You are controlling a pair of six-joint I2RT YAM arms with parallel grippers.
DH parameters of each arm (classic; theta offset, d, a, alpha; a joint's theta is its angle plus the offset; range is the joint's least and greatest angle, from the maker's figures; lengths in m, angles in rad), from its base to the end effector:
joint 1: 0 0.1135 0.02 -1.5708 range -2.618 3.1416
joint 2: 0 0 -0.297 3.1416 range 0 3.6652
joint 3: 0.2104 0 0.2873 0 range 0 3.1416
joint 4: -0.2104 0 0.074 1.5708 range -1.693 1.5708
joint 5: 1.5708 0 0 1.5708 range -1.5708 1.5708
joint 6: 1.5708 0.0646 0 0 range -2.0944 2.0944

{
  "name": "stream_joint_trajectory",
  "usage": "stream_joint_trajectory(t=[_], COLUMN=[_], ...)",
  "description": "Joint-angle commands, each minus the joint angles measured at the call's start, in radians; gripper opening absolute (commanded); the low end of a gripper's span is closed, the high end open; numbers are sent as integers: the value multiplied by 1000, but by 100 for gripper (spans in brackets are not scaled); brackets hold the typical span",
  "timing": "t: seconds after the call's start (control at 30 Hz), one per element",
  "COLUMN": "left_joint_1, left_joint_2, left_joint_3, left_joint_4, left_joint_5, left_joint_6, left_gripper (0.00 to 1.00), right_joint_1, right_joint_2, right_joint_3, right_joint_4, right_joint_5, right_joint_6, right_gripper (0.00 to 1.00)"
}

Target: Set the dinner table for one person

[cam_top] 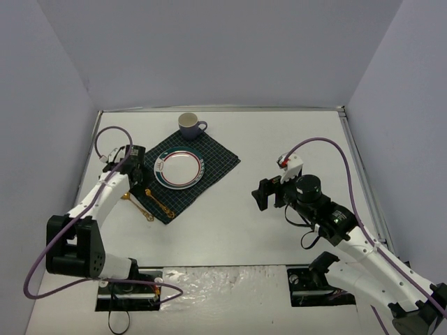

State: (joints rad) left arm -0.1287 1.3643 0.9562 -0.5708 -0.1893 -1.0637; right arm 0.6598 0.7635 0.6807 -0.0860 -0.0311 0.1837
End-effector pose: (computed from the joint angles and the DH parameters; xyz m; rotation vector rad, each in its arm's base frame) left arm 0.3164 -0.0287 0.2337 -1.2098 2.2335 -0.2353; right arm 0.1781 0.1407 0.3321 -0.4433 1.7276 0.6415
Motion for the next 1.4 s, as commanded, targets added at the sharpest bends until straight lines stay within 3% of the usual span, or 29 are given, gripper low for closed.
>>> stream_joint_trajectory(t=[0.0, 0.2, 0.33, 0.57, 0.73, 0.93, 1.13, 1.37], left_joint_1=[11, 83, 238, 492, 600, 676, 713, 713], left_joint_2=[-102, -203, -249, -219, -152, -39, 121, 196], left_joint_3=[31, -54, -107, -113, -113, -82, -37, -25], left_joint_4=[-92, -116, -58, 90, 194, 272, 287, 293], left_joint_5=[-55, -52, 9, 211, 465, 710, 877, 909], left_joint_6=[35, 79, 209, 550, 696, 802, 909, 972], left_gripper=[47, 68, 73, 72, 72, 68, 53, 46], right_joint_1=[-5, -5, -2, 2, 2, 6, 15, 29], right_joint_2=[-8, -10, -9, -12, -9, -14, -20, -34], right_joint_3=[5, 3, 2, 2, 2, 2, 2, -1], right_joint_4=[72, 72, 72, 70, 72, 71, 72, 71], right_joint_5=[-5, -7, -10, -13, -14, -16, -10, 8], right_joint_6=[5, 7, 7, 3, 3, 2, -1, -2], right_gripper=[100, 100, 100, 100, 100, 100, 100, 100])
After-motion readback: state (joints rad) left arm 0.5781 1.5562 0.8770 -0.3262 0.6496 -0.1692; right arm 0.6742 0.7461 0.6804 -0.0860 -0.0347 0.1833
